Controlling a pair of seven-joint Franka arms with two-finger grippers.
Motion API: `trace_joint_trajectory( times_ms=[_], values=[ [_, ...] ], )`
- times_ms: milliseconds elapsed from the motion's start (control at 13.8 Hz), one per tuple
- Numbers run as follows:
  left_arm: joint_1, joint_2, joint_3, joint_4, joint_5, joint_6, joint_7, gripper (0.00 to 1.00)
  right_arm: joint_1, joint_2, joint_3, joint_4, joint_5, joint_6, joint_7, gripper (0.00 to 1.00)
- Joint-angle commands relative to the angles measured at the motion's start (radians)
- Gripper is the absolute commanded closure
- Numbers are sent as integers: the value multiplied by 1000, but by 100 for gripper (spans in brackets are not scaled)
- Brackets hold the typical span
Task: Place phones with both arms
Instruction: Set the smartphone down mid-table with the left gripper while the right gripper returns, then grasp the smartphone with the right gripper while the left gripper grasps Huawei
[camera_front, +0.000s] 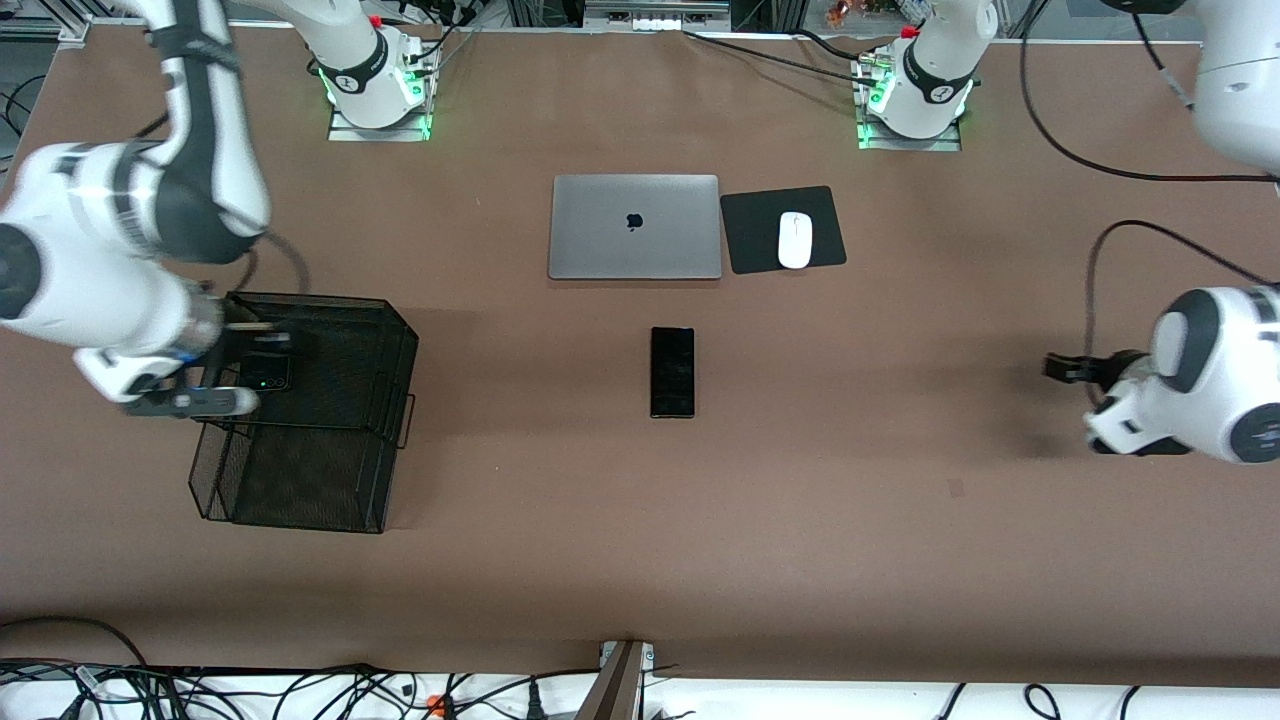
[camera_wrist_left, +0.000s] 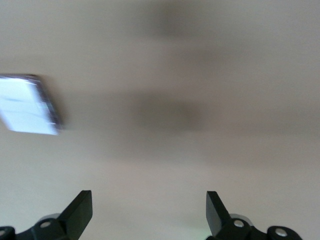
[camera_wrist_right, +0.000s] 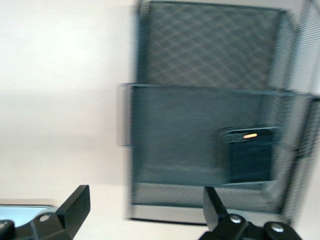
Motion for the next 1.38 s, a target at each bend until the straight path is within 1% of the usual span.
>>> trace_joint_trajectory(
  times_ms=[0,145,291,436,582,727,800,945,1164,1309],
  values=[
    [122,-1,-18,-45,54,199,110,0,125,47,7,31,10,-3,217,0],
    [225,-1,-18,-105,54,396,209,0,194,123,51,109,13,23,368,0],
    [296,11,-19,-126,54,508,292,0,229,218,121,203,11,72,506,0],
    [366,43,-33,-142,26,589,329,0,261,303,192,286,8,141,593,0],
    [390,48,-42,-159,-27,607,339,0,300,370,226,330,10,246,621,0],
    [391,48,-42,-158,-43,607,390,0,329,418,261,332,10,352,621,0],
    [391,50,-42,-158,-78,607,405,0,347,444,269,332,8,385,623,0],
    [396,59,-42,-156,-113,611,456,0,364,487,269,331,2,419,623,0],
    [406,76,-42,-153,-114,616,462,0,380,541,269,329,-4,439,612,0],
    [406,91,-42,-152,-114,636,464,0,383,564,270,323,-12,506,606,0]
  ],
)
